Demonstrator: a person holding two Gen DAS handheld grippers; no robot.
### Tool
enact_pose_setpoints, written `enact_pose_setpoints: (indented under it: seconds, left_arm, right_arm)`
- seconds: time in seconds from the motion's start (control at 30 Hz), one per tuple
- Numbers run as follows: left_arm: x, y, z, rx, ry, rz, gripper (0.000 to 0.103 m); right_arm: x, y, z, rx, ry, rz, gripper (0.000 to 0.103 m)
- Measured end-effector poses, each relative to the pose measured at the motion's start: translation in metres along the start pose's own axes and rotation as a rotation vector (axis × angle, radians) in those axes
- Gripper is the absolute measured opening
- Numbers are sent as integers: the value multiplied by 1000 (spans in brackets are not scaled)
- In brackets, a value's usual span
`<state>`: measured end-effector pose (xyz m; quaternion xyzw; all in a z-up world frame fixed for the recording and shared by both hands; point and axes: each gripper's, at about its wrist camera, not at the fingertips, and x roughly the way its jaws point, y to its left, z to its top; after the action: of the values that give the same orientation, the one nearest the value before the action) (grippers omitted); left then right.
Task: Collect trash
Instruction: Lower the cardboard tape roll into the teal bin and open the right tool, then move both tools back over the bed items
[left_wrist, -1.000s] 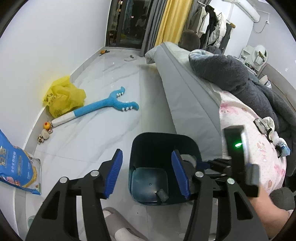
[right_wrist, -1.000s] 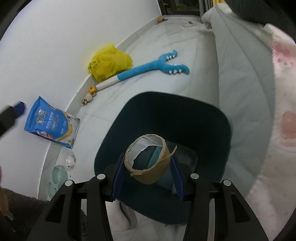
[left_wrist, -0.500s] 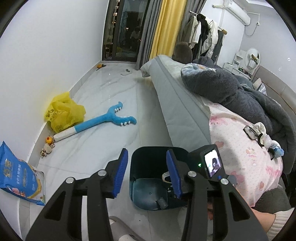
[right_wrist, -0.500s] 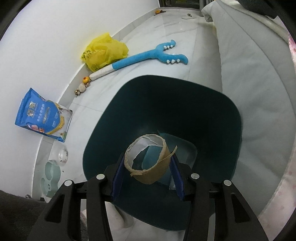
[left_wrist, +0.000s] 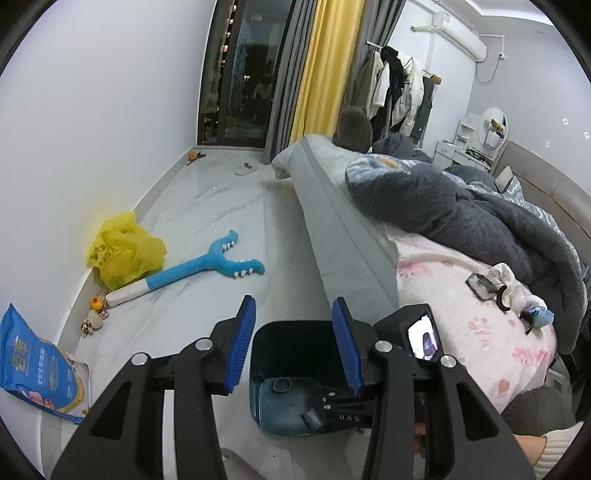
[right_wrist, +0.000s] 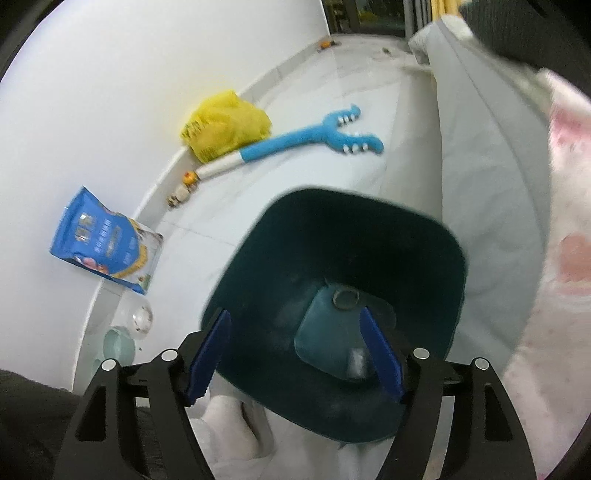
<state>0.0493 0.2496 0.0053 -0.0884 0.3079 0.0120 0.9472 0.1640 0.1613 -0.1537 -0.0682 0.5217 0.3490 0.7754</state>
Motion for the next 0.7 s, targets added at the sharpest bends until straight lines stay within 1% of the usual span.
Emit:
enact_pose_setpoints:
  seconds: [0.1,0.2,0.27,0.37,0.7]
  left_arm:
    - [-2,-8,3,14,-10,1,46]
    - [-1,-19,6,31,-14,1,48]
    - [-1,-24,8,33,-16,-8,51]
    - [0,-34,10,41,-22,-20,54]
    - [10,-70,18,64,-19,-73,62]
  right_arm:
    - [-24,3,6,-22,-67,6,80]
    - [-46,1,9,-44,-124,-1,81]
    - [-61,-3,11,-49,-159,-10,82]
    - [-79,-12,10,-45,-191,-22,82]
    - [-132,-43,3,-29,-279,-66,84]
